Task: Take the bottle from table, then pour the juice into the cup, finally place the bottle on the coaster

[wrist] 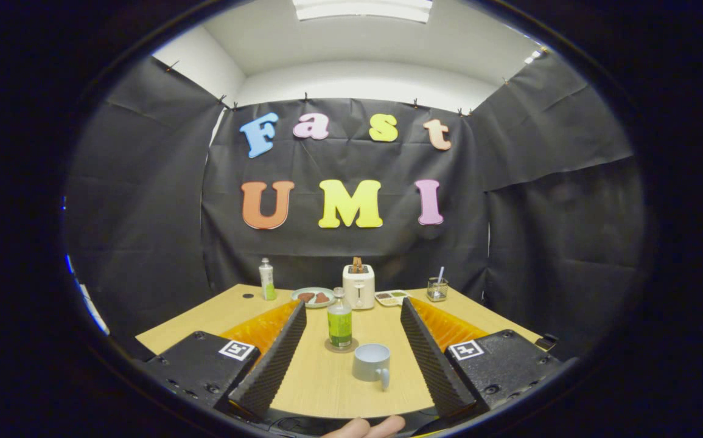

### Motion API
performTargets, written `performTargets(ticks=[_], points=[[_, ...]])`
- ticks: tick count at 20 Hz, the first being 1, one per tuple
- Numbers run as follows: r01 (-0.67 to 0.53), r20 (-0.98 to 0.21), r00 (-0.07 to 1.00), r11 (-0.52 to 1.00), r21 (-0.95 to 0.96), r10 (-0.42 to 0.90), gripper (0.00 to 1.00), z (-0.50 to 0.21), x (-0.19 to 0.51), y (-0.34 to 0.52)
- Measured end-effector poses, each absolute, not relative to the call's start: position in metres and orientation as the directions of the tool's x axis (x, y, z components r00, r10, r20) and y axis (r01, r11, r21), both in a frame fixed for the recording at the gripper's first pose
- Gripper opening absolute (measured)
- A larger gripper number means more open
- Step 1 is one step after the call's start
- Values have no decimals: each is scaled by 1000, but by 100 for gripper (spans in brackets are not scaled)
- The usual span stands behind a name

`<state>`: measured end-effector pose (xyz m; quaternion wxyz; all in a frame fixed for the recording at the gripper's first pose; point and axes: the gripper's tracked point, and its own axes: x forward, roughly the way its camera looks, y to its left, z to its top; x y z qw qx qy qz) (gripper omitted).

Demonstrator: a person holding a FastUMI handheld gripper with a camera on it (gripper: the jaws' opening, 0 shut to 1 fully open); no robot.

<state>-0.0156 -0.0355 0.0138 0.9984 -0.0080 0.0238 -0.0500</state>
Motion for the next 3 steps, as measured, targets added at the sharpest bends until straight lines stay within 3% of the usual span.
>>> performTargets(ticks=[3], points=[[101,-38,994,994,-29,-102,100,18,-16,-36]])
